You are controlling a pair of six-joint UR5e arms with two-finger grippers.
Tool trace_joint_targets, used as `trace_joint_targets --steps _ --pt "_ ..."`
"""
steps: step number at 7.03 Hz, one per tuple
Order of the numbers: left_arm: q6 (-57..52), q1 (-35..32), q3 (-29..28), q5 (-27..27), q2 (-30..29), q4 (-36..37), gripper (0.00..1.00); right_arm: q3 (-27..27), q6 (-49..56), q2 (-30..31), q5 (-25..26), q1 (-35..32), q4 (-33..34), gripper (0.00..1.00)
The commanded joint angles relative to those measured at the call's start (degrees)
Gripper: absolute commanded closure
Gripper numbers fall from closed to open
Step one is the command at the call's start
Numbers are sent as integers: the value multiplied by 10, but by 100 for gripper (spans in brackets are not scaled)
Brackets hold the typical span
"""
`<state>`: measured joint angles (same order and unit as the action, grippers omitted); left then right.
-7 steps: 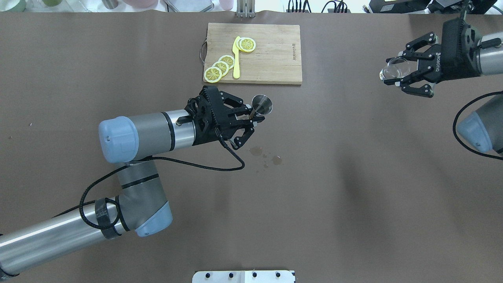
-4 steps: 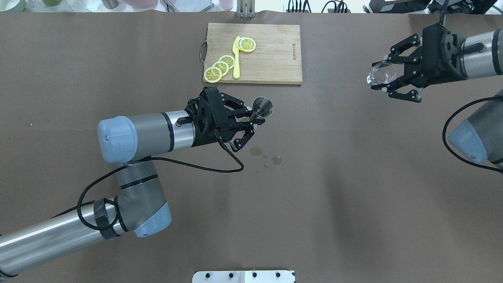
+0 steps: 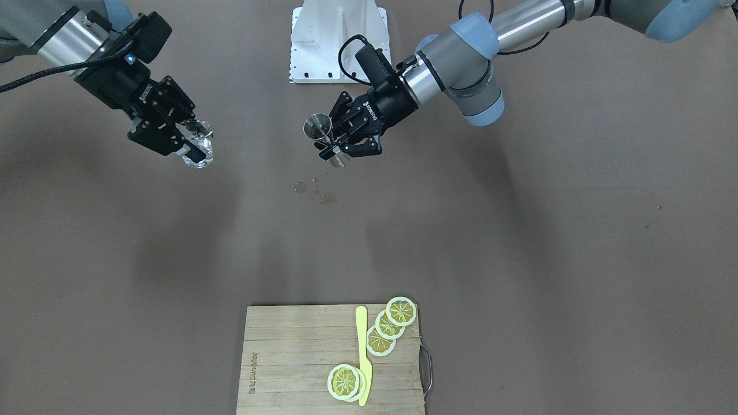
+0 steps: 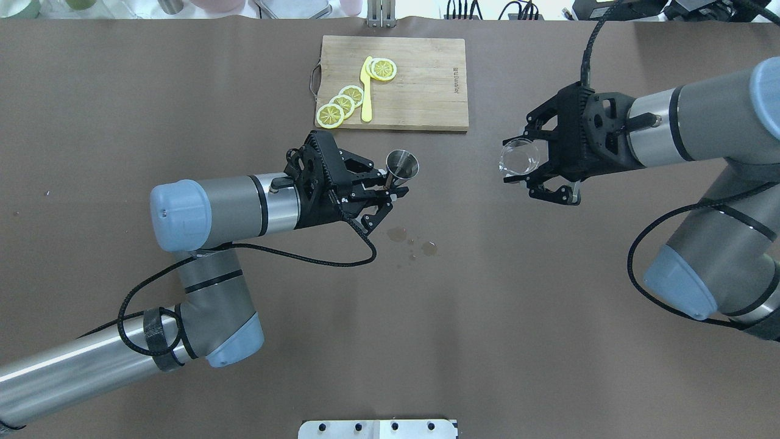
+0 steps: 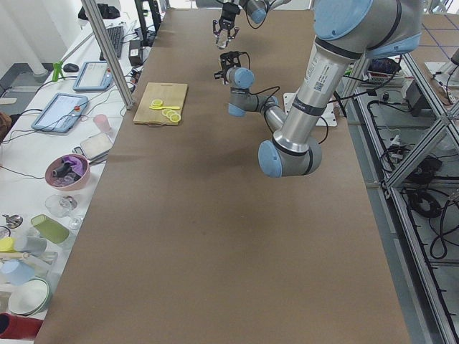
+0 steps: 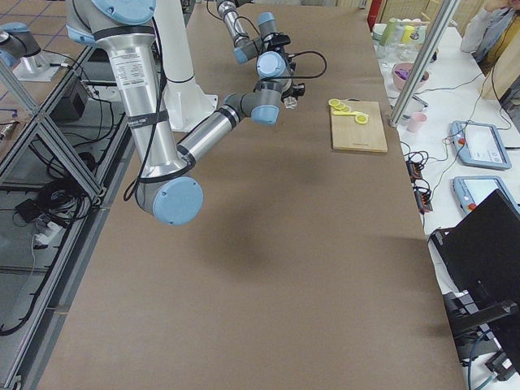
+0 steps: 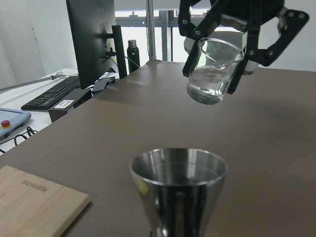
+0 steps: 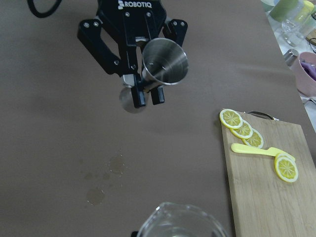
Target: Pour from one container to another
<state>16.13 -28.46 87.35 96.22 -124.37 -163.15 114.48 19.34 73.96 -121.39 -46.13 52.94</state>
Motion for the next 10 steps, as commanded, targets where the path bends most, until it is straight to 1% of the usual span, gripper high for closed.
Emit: trace_joint_targets --steps 1,4,6,10 --pt "2 0 -1 2 4 0 100 9 -42 -24 -4 13 47 100" --pt "0 0 -5 1 5 0 100 6 -146 -30 -28 16 49 100" --pt "-21 -1 -7 0 5 0 100 6 -144 -57 -35 16 87 100" --pt "-25 -1 -7 -3 5 -1 100 8 -142 -106 -26 17 189 100"
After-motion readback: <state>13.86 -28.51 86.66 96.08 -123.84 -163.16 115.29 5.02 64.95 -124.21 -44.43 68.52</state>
